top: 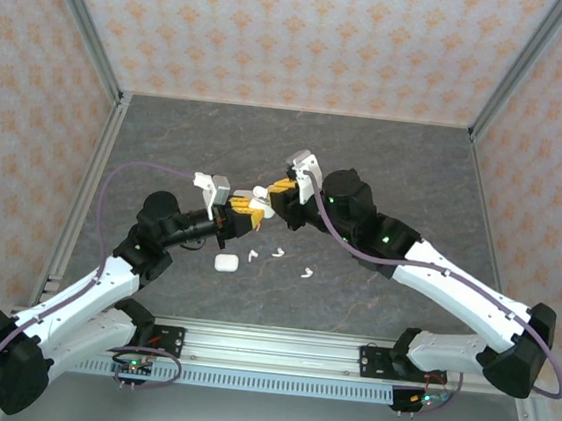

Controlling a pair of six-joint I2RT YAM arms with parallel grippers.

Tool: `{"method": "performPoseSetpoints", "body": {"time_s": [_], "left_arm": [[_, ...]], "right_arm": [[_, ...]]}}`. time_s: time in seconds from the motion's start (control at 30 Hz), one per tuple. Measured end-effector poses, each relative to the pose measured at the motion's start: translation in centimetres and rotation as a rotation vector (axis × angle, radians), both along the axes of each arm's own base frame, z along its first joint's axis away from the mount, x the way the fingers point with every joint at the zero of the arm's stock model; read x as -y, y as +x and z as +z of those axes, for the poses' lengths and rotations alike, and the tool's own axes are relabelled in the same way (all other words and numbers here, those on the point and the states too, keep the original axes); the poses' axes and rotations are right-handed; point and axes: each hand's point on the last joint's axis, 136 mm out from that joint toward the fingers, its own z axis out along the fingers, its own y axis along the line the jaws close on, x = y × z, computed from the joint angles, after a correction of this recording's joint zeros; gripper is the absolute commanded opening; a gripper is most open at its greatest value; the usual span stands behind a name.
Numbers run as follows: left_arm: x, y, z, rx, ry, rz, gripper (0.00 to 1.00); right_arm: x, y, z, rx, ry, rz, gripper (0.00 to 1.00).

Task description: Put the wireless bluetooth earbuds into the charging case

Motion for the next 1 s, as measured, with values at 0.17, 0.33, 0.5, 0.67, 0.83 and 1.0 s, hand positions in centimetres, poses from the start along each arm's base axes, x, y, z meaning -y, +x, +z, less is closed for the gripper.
{"method": "performPoseSetpoints", "body": {"time_s": [0.17,0.33,0.5,0.67,0.83,1.0], "left_arm": [[0.0,0.0,0.2,0.011,0.000,0.000,0.00],[0.0,0.0,0.3,0.016,0.001,0.000,0.00],[0.1,-0.1,0.3,0.026,0.007,-0.005,0.00],[0.2,-0.1,0.3,0.029,0.008,-0.007,0.00],[0.2,-0.2,0.3,0.029,0.008,-0.007,0.00],[0.2,-0.2,0.3,0.029,0.008,-0.007,0.00]], "right_arm": [[-0.8,-0.3,-0.7,-0.021,-0.005,0.040,0.19],[-1.1,-0.5,-0.5,-0.022,0.008,0.059,0.19],[-1.3,-1.0,-0.6,-0.034,0.011,0.086,0.19],[-1.4,-1.3,-0.8,-0.053,0.011,0.098,0.22],[-1.4,-1.3,-0.9,-0.076,0.024,0.101,0.31],[-1.2,-1.2,-0.8,-0.111,0.045,0.105,0.43]]}}
